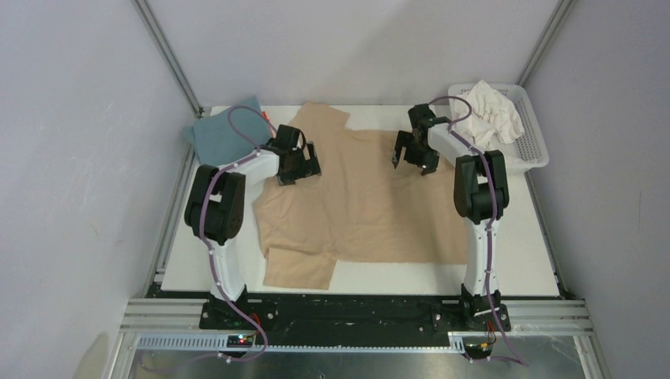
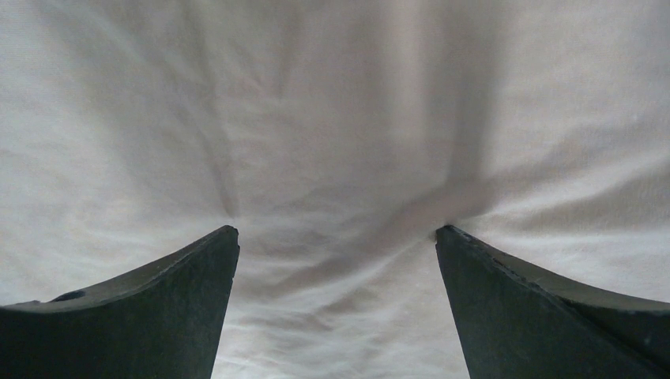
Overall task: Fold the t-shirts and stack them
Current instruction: Flatten out the tshirt
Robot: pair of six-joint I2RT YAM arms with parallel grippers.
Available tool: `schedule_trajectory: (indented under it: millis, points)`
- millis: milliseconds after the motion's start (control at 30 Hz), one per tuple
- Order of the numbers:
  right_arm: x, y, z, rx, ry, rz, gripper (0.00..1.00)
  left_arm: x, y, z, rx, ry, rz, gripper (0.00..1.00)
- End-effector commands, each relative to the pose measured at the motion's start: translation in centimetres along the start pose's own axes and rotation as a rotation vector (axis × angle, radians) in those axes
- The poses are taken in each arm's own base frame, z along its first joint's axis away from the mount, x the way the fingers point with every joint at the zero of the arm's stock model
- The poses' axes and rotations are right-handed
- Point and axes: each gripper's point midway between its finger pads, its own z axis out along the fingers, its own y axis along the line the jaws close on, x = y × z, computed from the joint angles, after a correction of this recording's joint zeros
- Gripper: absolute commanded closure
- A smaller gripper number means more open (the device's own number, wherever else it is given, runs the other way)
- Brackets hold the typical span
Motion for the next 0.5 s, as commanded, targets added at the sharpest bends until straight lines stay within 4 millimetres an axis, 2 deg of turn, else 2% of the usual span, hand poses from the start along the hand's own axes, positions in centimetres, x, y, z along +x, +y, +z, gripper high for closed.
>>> schedule_trajectory:
  millis: [0, 33, 133, 200, 233, 267, 300, 333, 367, 400, 433, 467]
  points:
    - [-2.0, 0.0, 1.5, -0.016, 0.013, 0.004, 0.01, -1.4, 1.0, 2.2, 0.031, 0.039, -0.004, 0.0]
    - [-3.2, 0.1, 1.5, -0.024, -0.009, 0.01, 0.01, -2.4, 0.5, 2.1, 0.043, 0.023, 0.002, 0.0]
    - [-4.8, 0.4, 1.5, -0.059, -0.032, 0.004, 0.0, -3.7, 0.1, 2.9, 0.056, 0.015, 0.005, 0.0]
    - [-5.9, 0.7, 0.9, -0.069, -0.059, -0.007, 0.01, -5.7, -1.1, 2.4, 0.083, -0.019, 0.013, 0.0]
    - [-6.7, 0.9, 0.0, -0.073, -0.086, -0.017, 0.01, -5.9, -1.3, 2.1, 0.093, -0.021, 0.019, 0.0]
    - [-7.0, 1.2, -0.7, -0.076, -0.102, -0.027, 0.01, -6.6, -1.8, 1.3, 0.106, -0.041, 0.023, 0.0]
    - [-7.7, 1.3, -2.4, -0.074, -0.139, -0.038, 0.01, -6.8, -2.0, 0.7, 0.111, -0.048, 0.024, 0.0]
    - [-7.8, 1.8, -3.4, -0.077, -0.158, -0.053, 0.01, -7.4, -2.5, -0.9, 0.126, -0.075, 0.027, 0.0]
    - [-8.3, 2.1, -5.6, -0.087, -0.202, -0.073, 0.01, -7.6, -2.5, -1.6, 0.125, -0.088, 0.027, 0.0]
    - [-8.0, 2.9, -6.6, -0.099, -0.218, -0.093, 0.01, -7.7, -2.8, -3.6, 0.136, -0.116, 0.031, 0.0]
    - [-7.8, 3.1, -8.8, -0.112, -0.252, -0.109, 0.01, -7.7, -2.8, -4.6, 0.131, -0.133, 0.032, 0.0]
    - [-6.0, 3.4, -8.9, -0.11, -0.231, -0.128, 0.01, -7.2, -3.0, -6.5, 0.138, -0.154, 0.04, 0.0]
